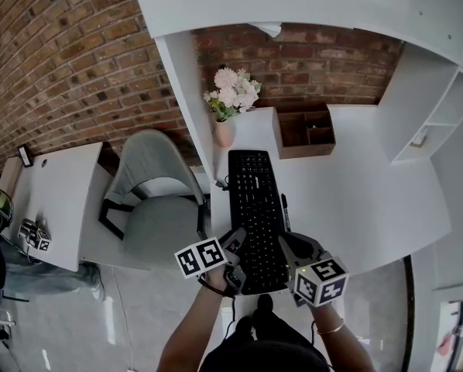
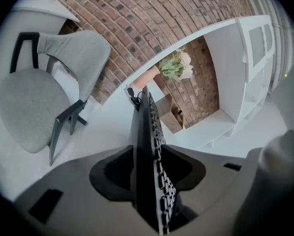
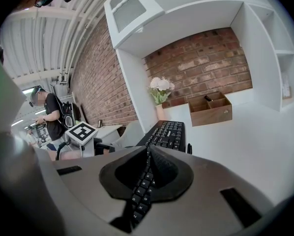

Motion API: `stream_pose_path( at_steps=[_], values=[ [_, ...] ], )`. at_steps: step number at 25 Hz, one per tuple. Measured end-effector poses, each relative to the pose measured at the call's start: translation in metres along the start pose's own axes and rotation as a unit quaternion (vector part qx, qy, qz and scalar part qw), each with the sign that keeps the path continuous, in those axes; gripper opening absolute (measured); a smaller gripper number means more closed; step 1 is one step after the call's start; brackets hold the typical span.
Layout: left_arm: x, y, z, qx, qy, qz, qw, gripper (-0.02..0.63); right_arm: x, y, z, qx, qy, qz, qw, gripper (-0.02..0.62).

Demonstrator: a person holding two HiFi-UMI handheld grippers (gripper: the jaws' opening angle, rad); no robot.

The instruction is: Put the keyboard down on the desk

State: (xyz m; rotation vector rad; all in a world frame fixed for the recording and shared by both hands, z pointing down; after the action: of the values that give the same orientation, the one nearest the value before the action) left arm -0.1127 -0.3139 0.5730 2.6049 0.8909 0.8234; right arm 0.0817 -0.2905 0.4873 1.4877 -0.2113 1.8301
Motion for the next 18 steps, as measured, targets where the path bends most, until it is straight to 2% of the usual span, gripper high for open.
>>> stream_pose_path(
  at_steps=[4, 9, 14, 18],
  values=[
    [-0.008, -0.007, 0.002, -0.009, 0.026, 0.010, 0.9996, 0.158, 0.002, 0.000, -0.002, -0.002, 0.001, -0.001, 1.000, 0.008],
    [-0.020, -0.020, 0.012, -0.033, 0.093, 0.029, 0.9947, 0.158, 0.001, -0.001, -0.007, -0.004, -0.002, 0.004, 1.000, 0.008],
    [-0.025, -0.035, 0.028, -0.041, 0.174, 0.041, 0.9830, 0.146, 0.000, -0.006, -0.015, -0.002, -0.009, 0.017, 1.000, 0.008],
    [-0.028, -0.052, 0.048, -0.033, 0.244, 0.057, 0.9675, 0.121, -0.002, -0.015, -0.021, 0.002, -0.013, 0.029, 0.999, 0.008]
  ],
)
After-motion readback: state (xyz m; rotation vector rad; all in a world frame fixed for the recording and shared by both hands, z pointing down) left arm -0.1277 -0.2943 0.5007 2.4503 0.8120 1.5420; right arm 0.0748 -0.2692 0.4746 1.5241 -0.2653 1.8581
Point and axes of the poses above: the fingertips, and each gripper's own axes: y forward along the fingers, z to its right, x out of its underside, the point moved 7 cm from there along -y, backward along the fingers, and after that the axes turned 5 degrees about z, right-handed, at the moved point
